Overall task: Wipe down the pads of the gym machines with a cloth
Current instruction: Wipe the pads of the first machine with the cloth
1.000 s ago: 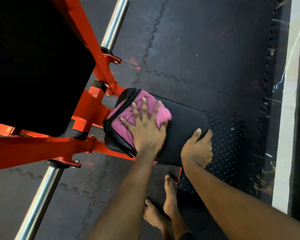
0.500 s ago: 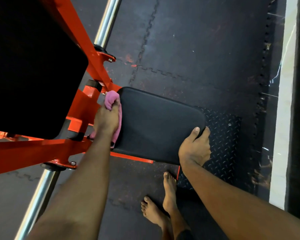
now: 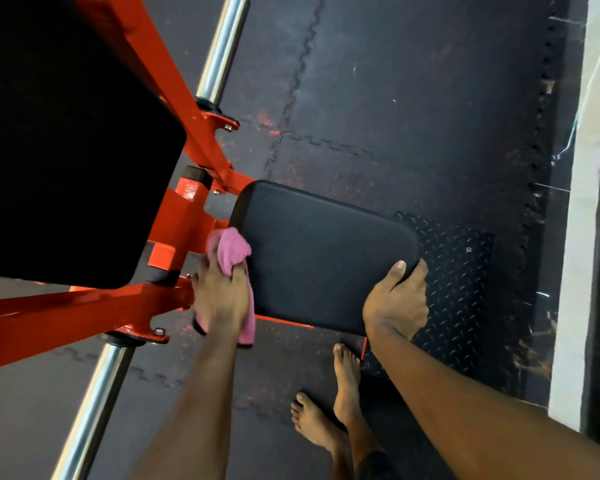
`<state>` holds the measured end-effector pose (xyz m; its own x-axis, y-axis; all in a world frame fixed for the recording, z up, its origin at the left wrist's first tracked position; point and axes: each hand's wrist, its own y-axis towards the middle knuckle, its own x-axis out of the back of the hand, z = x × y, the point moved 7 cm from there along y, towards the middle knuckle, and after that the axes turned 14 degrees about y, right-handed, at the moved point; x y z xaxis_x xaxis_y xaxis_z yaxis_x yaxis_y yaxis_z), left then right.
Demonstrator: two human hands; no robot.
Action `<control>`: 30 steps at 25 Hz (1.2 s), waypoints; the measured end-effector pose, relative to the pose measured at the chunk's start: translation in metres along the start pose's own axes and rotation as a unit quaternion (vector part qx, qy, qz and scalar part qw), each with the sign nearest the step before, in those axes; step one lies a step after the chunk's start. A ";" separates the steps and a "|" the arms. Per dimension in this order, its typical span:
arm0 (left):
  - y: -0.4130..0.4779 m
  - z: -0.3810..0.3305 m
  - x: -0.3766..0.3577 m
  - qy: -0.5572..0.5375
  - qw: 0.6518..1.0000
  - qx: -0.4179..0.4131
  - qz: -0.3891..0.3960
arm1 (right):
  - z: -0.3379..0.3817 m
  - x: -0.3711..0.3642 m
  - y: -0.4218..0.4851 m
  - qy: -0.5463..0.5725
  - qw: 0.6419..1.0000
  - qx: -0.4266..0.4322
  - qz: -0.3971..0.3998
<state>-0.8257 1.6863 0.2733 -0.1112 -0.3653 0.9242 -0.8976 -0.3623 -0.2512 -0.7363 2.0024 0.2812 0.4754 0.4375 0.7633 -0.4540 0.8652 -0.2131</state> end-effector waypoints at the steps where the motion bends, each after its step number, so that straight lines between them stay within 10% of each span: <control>1: 0.024 -0.014 -0.007 0.006 1.000 -0.012 0.012 | -0.001 0.000 0.000 -0.002 1.000 0.000 -0.002; 12: 0.058 -0.076 -0.013 0.078 0.968 -0.238 0.009 | -0.001 0.000 0.001 0.001 1.000 0.005 -0.009; 26: -0.038 -0.079 -0.030 0.194 0.966 -0.171 -0.022 | -0.017 -0.002 0.001 0.152 0.988 -0.032 -0.003; 30: -0.124 -0.147 -0.060 0.177 0.943 -0.280 0.040 | -0.061 -0.005 0.016 0.478 0.851 -0.188 0.109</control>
<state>-0.7709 1.8789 0.2912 -0.2348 -0.0277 0.9716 -0.9537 0.2000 -0.2248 -0.6999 2.0294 0.2362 0.8881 0.4421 -0.1258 -0.4222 0.6764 -0.6035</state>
